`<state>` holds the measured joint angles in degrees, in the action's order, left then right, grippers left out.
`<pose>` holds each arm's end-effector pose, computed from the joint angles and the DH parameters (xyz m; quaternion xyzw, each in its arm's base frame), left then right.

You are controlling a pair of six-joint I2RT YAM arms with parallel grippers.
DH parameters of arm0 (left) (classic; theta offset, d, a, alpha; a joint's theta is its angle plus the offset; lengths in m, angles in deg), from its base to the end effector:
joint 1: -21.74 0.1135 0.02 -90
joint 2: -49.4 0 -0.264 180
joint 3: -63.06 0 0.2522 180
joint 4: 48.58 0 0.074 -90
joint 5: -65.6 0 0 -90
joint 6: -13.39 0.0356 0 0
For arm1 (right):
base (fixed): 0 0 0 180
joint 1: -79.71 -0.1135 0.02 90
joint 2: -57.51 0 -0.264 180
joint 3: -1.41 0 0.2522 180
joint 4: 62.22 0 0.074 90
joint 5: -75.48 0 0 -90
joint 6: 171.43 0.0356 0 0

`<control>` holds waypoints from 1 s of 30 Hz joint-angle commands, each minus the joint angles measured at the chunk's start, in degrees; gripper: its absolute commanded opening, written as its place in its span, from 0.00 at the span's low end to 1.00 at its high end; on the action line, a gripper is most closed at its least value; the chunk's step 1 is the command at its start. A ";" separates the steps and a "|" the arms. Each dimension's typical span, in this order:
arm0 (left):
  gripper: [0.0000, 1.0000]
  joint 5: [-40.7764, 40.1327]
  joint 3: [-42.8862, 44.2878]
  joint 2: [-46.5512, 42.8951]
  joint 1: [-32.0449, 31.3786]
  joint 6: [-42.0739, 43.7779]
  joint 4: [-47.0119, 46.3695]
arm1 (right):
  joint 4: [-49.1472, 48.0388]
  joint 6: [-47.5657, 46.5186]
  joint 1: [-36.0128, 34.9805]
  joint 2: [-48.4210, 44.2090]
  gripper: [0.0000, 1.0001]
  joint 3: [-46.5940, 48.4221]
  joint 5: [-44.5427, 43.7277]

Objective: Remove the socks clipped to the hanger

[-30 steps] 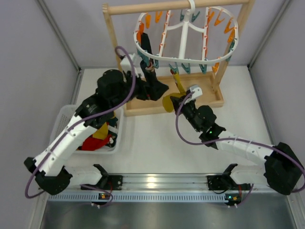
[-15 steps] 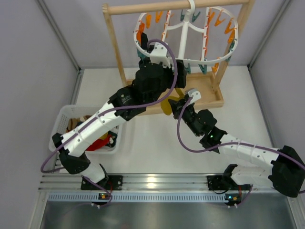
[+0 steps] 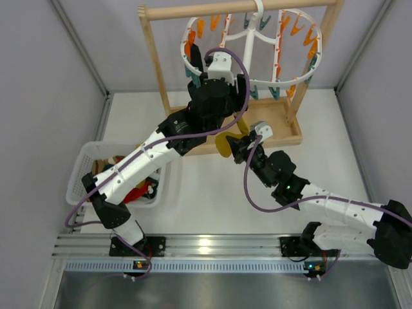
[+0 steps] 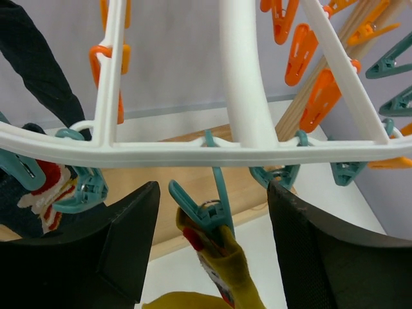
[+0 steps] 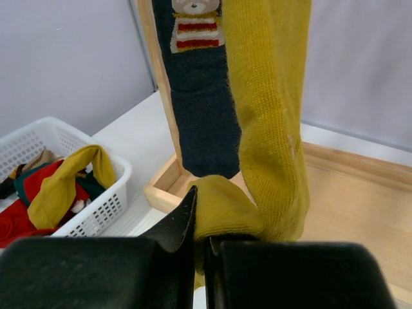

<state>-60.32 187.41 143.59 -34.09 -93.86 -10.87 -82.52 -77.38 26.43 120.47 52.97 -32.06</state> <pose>0.2191 -0.2855 0.4900 0.0446 0.7424 -0.1869 0.6418 0.1604 0.1971 0.3155 -0.1623 0.6324 0.2733 0.7065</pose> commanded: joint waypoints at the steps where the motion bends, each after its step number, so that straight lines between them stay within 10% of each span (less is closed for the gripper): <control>1: 0.70 -0.64 2.88 1.17 1.43 0.56 -1.97 | 0.05 -1.24 -1.56 -1.87 0.00 1.40 -0.48; 25: 0.08 2.52 4.73 2.84 4.86 0.47 -2.06 | 0.23 0.87 -2.01 -8.37 0.00 -5.98 -4.25; 30: 0.34 5.59 2.45 0.91 5.03 -0.93 -1.89 | 4.00 2.18 -2.01 -11.80 0.00 -8.26 -5.40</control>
<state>-56.70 189.66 147.29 -29.65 -93.21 -10.28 -79.88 -76.70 25.45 111.33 45.39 -35.54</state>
